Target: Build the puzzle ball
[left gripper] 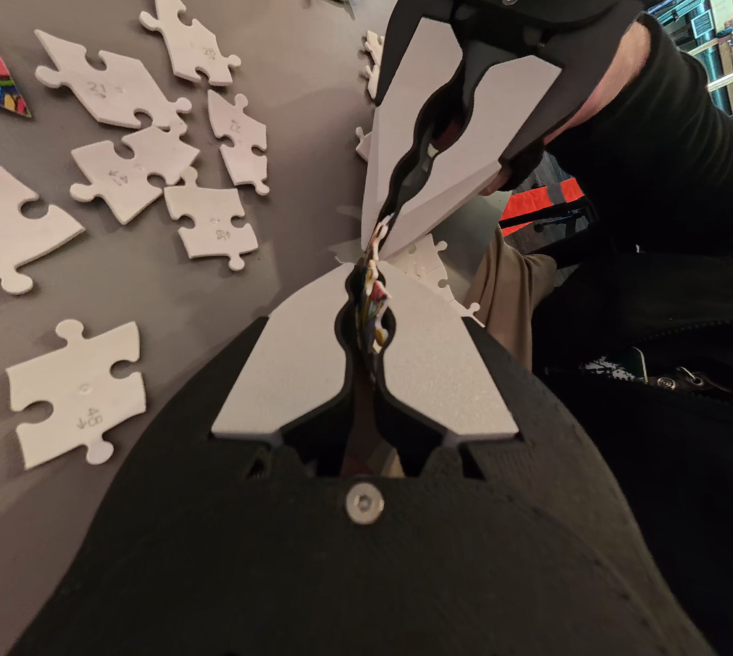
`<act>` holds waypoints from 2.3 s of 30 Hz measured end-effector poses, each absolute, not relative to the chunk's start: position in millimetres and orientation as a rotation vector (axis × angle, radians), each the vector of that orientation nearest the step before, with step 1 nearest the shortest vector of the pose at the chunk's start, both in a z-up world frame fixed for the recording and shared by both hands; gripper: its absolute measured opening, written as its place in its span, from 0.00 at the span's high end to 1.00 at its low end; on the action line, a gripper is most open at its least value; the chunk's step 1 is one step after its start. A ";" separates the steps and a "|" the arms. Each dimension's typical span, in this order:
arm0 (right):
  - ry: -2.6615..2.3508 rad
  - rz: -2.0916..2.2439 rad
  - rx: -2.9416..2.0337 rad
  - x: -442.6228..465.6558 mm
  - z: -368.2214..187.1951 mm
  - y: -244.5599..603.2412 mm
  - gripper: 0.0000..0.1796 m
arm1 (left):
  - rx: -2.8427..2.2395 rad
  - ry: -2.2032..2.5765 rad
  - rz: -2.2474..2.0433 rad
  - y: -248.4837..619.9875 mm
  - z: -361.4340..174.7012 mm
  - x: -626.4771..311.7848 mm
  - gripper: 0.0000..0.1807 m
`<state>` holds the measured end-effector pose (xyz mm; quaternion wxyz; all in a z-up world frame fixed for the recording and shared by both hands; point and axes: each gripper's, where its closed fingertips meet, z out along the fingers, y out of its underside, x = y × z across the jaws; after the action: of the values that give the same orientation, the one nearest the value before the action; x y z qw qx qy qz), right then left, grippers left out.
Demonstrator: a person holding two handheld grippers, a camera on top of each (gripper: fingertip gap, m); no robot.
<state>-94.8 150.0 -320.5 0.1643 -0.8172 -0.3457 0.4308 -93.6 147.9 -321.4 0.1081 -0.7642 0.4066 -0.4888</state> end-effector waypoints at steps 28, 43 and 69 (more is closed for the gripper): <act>-1.047 1.180 -2.352 -98.9 -325.8 142.8 1.00 | -2.254 1.269 -1.401 144.1 -324.0 -98.7 0.92; -0.998 1.224 -2.382 -97.8 -328.0 142.0 0.91 | -2.253 1.237 -1.388 149.1 -323.9 -98.0 0.97; -0.978 1.202 -2.378 -97.4 -324.5 146.3 1.00 | -2.225 1.221 -1.368 152.9 -321.2 -95.8 0.97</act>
<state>-97.4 146.3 -324.5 0.1510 -0.8282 -0.3406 0.4186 -95.8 152.9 -321.2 0.1289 -0.7652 0.4198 -0.4707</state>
